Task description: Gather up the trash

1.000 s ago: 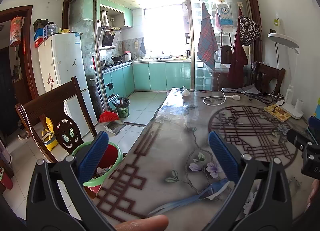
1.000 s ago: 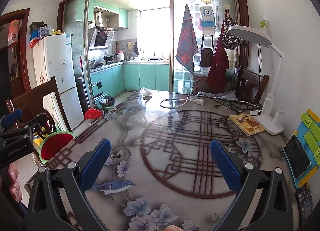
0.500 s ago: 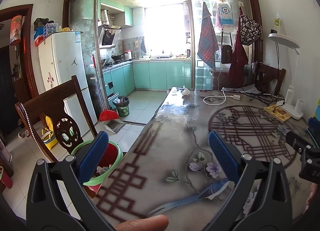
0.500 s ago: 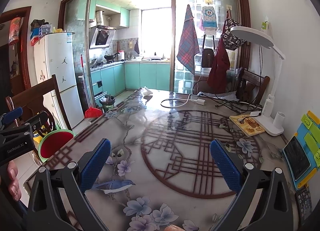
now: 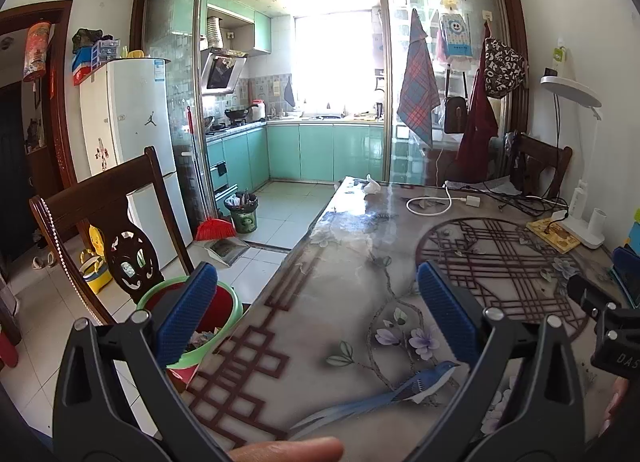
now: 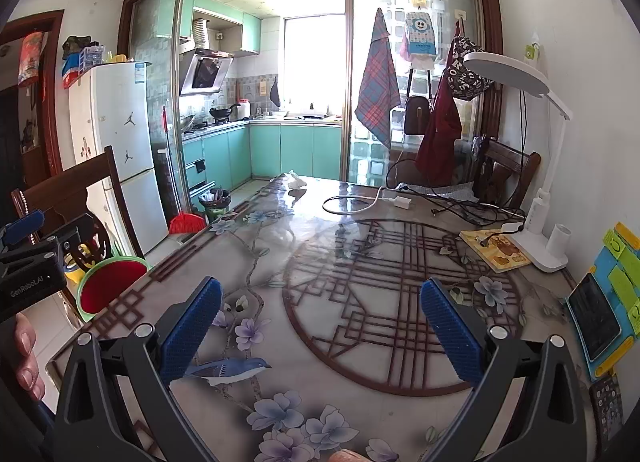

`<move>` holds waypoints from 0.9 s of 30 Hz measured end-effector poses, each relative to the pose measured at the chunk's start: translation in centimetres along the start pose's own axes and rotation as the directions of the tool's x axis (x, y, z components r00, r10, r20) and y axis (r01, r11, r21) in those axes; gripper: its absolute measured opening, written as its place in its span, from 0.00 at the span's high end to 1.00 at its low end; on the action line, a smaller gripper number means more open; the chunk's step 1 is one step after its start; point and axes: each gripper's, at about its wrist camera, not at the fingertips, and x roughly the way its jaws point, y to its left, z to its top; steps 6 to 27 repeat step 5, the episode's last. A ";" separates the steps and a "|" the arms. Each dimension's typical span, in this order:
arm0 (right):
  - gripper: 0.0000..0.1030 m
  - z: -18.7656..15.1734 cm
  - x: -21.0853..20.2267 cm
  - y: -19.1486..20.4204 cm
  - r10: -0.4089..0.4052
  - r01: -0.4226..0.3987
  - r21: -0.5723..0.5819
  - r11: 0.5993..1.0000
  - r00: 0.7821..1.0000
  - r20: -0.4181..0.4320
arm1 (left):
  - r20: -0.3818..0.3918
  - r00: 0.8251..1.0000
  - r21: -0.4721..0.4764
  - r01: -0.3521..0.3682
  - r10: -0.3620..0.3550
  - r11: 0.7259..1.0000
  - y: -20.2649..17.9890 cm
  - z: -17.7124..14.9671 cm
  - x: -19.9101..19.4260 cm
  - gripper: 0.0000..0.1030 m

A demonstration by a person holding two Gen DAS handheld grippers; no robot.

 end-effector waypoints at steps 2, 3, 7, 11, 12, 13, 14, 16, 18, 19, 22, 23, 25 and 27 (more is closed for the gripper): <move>0.06 0.0 0.0 -0.1 0.002 -0.002 0.001 1.000 1.000 0.000 | -0.002 1.000 0.000 -0.012 0.012 1.000 0.0 0.0 0.1 0.04; 0.06 0.0 0.1 -0.1 0.003 -0.003 0.000 1.000 1.000 -0.001 | -0.005 1.000 -0.004 -0.012 0.012 1.000 0.1 0.0 0.1 0.04; 0.06 0.1 0.1 0.0 0.004 -0.004 0.000 1.000 1.000 0.000 | -0.009 1.000 -0.005 -0.013 0.013 1.000 0.1 0.0 0.1 0.04; 0.06 0.1 0.1 0.0 0.004 -0.004 0.000 1.000 1.000 0.000 | -0.009 1.000 -0.005 -0.013 0.013 1.000 0.1 0.0 0.1 0.04; 0.06 0.1 0.1 0.0 0.004 -0.004 0.000 1.000 1.000 0.000 | -0.009 1.000 -0.005 -0.013 0.013 1.000 0.1 0.0 0.1 0.04; 0.06 0.1 0.1 0.0 0.004 -0.004 0.000 1.000 1.000 0.000 | -0.009 1.000 -0.005 -0.013 0.013 1.000 0.1 0.0 0.1 0.04; 0.06 0.1 0.1 0.0 0.004 -0.004 0.000 1.000 1.000 0.000 | -0.009 1.000 -0.005 -0.013 0.013 1.000 0.1 0.0 0.1 0.04; 0.06 0.1 0.1 0.0 0.004 -0.004 0.000 1.000 1.000 0.000 | -0.009 1.000 -0.005 -0.013 0.013 1.000 0.1 0.0 0.1 0.04; 0.06 0.1 0.1 0.0 0.004 -0.004 0.000 1.000 1.000 0.000 | -0.009 1.000 -0.005 -0.013 0.013 1.000 0.1 0.0 0.1 0.04; 0.06 0.1 0.1 0.0 0.004 -0.004 0.000 1.000 1.000 0.000 | -0.009 1.000 -0.005 -0.013 0.013 1.000 0.1 0.0 0.1 0.04; 0.06 0.1 0.1 0.0 0.004 -0.004 0.000 1.000 1.000 0.000 | -0.009 1.000 -0.005 -0.013 0.013 1.000 0.1 0.0 0.1 0.04; 0.06 0.1 0.1 0.0 0.004 -0.004 0.000 1.000 1.000 0.000 | -0.009 1.000 -0.005 -0.013 0.013 1.000 0.1 0.0 0.1 0.04; 0.06 0.1 0.1 0.0 0.004 -0.004 0.000 1.000 1.000 0.000 | -0.009 1.000 -0.005 -0.013 0.013 1.000 0.1 0.0 0.1 0.04; 0.06 0.1 0.1 0.0 0.004 -0.004 0.000 1.000 1.000 0.000 | -0.009 1.000 -0.005 -0.013 0.013 1.000 0.1 0.0 0.1 0.04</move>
